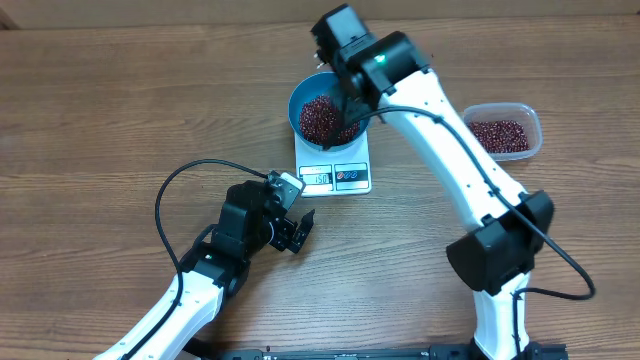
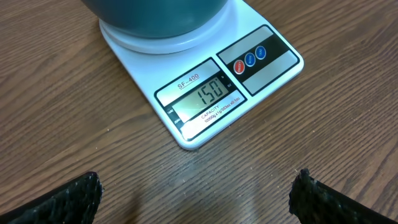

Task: Scoop item into bowl and weigh 150g on scale
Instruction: 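Tip the red scoop over the blue bowl to add a few beans, then carry the red scoop right back to the bean container, then lower the red scoop into the container and open the right gripper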

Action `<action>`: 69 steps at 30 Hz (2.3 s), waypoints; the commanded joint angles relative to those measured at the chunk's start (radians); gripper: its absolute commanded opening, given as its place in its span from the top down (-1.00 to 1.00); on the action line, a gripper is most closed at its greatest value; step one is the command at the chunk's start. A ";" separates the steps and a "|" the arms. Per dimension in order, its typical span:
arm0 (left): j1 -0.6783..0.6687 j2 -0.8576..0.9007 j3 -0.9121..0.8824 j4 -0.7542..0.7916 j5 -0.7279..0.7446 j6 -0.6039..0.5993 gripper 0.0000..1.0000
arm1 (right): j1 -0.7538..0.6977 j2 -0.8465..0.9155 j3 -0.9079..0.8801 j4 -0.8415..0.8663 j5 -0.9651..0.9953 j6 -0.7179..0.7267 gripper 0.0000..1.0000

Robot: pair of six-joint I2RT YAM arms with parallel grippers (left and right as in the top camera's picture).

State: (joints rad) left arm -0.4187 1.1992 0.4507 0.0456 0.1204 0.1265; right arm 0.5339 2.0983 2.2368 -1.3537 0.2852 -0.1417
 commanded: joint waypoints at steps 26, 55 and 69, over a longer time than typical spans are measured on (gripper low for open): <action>0.000 0.007 -0.001 0.003 0.003 -0.015 -0.99 | -0.659 -0.391 -0.048 -0.124 -0.746 0.335 0.93; 0.000 0.007 -0.001 0.003 0.003 -0.015 -0.99 | -0.739 -0.385 -0.916 0.558 -0.685 0.674 0.93; 0.000 0.007 -0.001 0.003 0.003 -0.015 -0.99 | -0.739 -0.382 -0.999 0.575 -0.715 0.696 0.71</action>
State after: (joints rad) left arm -0.4187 1.1992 0.4507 0.0456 0.1204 0.1265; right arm -0.2024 1.7233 1.2835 -0.7998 -0.4034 0.5350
